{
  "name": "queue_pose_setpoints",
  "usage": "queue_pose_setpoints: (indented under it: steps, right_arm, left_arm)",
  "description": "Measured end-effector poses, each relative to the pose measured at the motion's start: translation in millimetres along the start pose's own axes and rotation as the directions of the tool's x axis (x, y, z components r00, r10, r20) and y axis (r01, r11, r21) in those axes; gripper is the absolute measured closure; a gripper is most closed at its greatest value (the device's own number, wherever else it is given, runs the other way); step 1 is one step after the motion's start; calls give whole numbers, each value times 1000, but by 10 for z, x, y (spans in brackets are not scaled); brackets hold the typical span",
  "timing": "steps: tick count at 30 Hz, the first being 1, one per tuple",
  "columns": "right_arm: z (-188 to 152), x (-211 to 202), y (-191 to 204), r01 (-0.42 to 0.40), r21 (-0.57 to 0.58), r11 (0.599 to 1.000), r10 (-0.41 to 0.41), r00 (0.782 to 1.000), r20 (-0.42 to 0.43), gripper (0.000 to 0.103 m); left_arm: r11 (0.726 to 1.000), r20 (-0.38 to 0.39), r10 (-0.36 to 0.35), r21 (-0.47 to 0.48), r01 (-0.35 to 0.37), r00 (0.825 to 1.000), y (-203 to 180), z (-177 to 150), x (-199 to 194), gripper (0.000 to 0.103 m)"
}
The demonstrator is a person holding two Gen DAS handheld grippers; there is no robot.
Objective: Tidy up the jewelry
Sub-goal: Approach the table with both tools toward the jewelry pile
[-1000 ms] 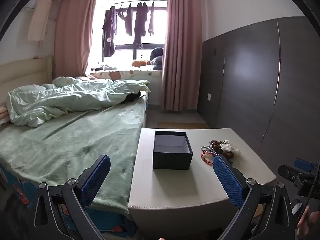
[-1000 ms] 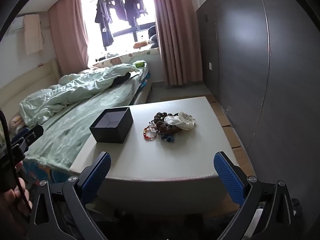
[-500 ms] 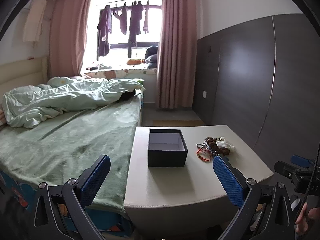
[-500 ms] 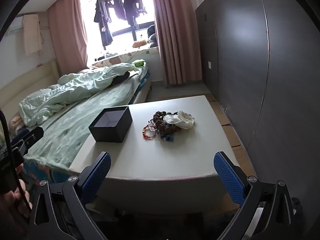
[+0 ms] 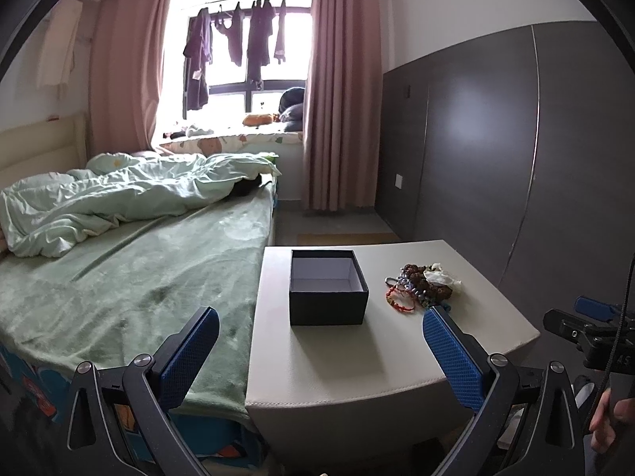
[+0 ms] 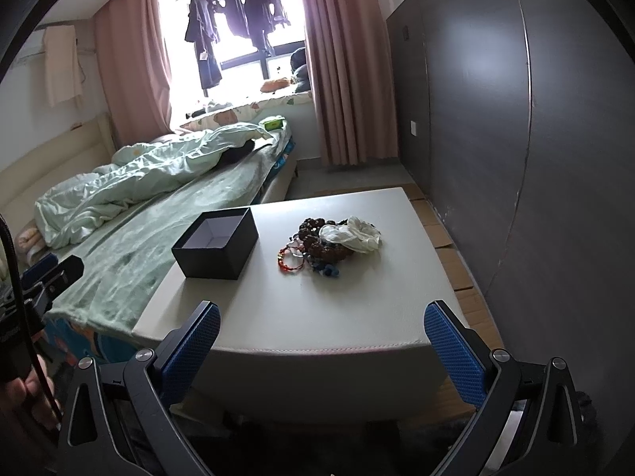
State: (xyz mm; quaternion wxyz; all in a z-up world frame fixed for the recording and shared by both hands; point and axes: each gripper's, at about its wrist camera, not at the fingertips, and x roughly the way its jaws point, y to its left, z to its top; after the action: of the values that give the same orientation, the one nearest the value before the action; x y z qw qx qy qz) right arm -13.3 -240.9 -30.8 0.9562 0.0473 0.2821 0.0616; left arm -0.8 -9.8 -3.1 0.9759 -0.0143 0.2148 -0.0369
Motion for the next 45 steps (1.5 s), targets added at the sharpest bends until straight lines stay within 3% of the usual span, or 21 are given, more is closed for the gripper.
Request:
queue_pose_setpoints:
  steps: [24,37,45]
  right_arm:
    - [9,19,-4,22,-15,1000,-23,1000,-7,0]
    - [57,-28,89,36,-40,999,-35,999,30,0]
    - [88,-34,110,27,-39,999,-25,999,46,0]
  left_arm:
    - [997,-9,-79,-12,79,997,32,6,16,0]
    - [980,-12,-129,-154,126,992,345,30,79,0]
    - [983,2,-131,-127,130,991,294,42,80,0]
